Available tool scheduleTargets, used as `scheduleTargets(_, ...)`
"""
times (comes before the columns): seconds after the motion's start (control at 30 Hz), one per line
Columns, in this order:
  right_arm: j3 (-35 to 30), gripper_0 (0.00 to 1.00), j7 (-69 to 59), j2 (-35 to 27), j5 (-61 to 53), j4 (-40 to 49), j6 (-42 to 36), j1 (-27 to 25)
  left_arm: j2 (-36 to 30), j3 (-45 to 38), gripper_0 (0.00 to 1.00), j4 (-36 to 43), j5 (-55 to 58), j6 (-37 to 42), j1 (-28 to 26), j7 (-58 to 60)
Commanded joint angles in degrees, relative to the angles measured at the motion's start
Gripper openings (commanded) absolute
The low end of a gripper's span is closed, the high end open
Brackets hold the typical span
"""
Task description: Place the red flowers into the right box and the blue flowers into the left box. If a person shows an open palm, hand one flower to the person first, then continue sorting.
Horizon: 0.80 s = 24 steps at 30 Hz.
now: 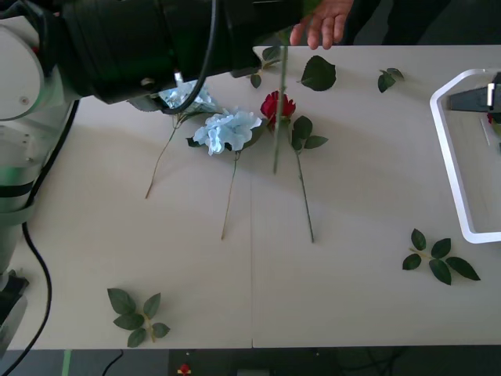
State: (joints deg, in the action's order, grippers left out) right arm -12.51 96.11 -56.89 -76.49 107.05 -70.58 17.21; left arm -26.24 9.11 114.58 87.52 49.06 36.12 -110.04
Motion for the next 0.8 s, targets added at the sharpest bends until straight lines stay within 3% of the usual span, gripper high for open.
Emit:
scheduleTargets(0.03,-0.85,1.0,9.18,4.15,-11.4,3.25,1.59,0.19,2.07,0.47,0.0,0.55,1.69,0.25,2.99,0.87)
scheduleTargets(0.5,8.29,1.0,37.75,8.11,-29.94,7.12,8.53,1.25,1.98,0.47,0.0,0.47,3.27,0.25,2.99,0.7)
scheduleTargets(0.8,17.78,1.0,39.42,8.64,-34.87,7.21,13.63,2.74,1.98,0.47,0.0,0.47,3.27,0.25,2.99,0.7)
